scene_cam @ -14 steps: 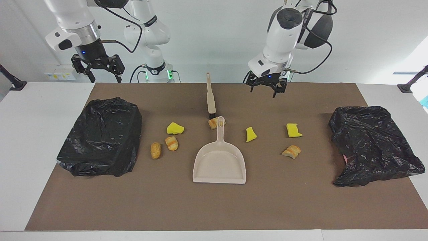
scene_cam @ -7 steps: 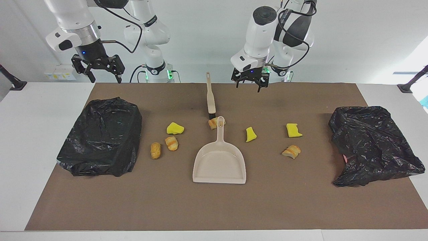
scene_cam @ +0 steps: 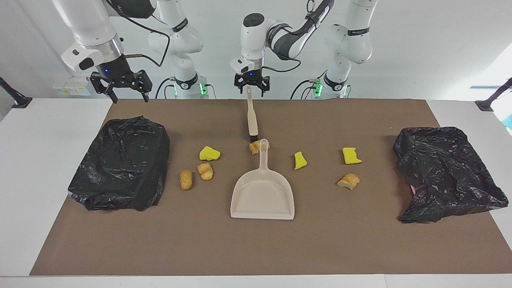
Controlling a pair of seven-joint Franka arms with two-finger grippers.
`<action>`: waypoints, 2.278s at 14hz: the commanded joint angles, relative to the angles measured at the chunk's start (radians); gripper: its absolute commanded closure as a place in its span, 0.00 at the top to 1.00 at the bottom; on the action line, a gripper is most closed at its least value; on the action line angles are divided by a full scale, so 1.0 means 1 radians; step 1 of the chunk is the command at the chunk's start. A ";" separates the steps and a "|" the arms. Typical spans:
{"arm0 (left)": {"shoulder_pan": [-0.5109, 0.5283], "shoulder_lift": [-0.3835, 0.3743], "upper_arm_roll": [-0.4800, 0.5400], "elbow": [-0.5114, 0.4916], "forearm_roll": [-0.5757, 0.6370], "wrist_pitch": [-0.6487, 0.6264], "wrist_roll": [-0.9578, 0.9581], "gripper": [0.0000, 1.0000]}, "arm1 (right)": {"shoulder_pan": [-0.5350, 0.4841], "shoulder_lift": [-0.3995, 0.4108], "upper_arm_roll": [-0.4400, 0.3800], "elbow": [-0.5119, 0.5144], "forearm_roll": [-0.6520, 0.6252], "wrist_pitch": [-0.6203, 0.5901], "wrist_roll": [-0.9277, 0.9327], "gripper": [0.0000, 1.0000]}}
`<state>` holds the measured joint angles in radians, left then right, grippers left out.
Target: Sweep and dump trash in bin
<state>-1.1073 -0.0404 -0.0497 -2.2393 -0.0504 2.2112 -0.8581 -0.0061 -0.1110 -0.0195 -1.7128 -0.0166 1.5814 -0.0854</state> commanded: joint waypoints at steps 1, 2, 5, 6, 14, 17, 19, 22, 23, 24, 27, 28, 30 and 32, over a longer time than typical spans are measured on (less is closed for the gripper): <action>-0.028 0.016 0.024 -0.036 0.007 0.047 -0.007 1.00 | -0.005 -0.013 0.007 -0.044 -0.002 0.031 -0.017 1.00; -0.066 0.052 0.025 -0.036 0.007 0.065 -0.018 1.00 | -0.003 -0.013 0.007 -0.051 0.003 0.032 -0.016 1.00; -0.088 0.090 0.028 -0.026 0.029 0.090 -0.079 1.00 | -0.002 -0.016 0.007 -0.060 0.006 0.032 -0.017 1.00; -0.086 0.085 0.030 -0.028 0.041 0.088 -0.099 1.00 | -0.002 -0.019 0.007 -0.071 0.007 0.032 -0.017 1.00; -0.075 0.063 0.028 -0.028 0.069 0.088 -0.157 0.63 | 0.000 -0.021 0.013 -0.080 0.010 0.038 -0.014 1.00; -0.075 0.063 0.028 -0.031 0.069 0.090 -0.159 0.00 | 0.000 -0.021 0.013 -0.080 0.010 0.038 -0.014 1.00; -0.075 0.062 0.028 -0.031 0.069 0.087 -0.159 0.00 | 0.000 -0.019 0.013 -0.080 0.010 0.038 -0.014 1.00; -0.072 0.036 0.037 -0.028 0.069 0.035 -0.160 0.00 | 0.000 -0.021 0.015 -0.080 0.010 0.038 -0.014 1.00; -0.051 0.013 0.036 -0.026 0.069 -0.011 -0.161 0.00 | 0.000 -0.021 0.015 -0.079 0.010 0.038 -0.013 1.00; -0.028 -0.018 0.036 -0.026 0.069 -0.071 -0.168 0.00 | 0.000 -0.019 0.019 -0.079 0.010 0.038 -0.013 1.00; 0.041 -0.074 0.037 -0.028 0.069 -0.230 -0.189 0.00 | 0.001 -0.013 0.056 -0.068 0.004 0.039 0.028 1.00; 0.059 -0.081 0.037 -0.028 0.069 -0.258 -0.232 0.00 | 0.008 -0.004 0.082 -0.059 0.001 0.034 0.108 1.00; 0.128 -0.108 0.037 -0.028 0.069 -0.289 -0.269 0.00 | 0.053 0.025 0.108 -0.042 0.010 0.037 0.235 1.00; 0.208 -0.137 0.037 -0.029 0.069 -0.315 -0.279 0.00 | 0.134 0.088 0.108 0.005 0.029 0.045 0.367 1.00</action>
<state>-0.9722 -0.1290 -0.0030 -2.2533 0.0051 1.9307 -1.1064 0.0723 -0.0892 0.0874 -1.7564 -0.0077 1.6002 0.1708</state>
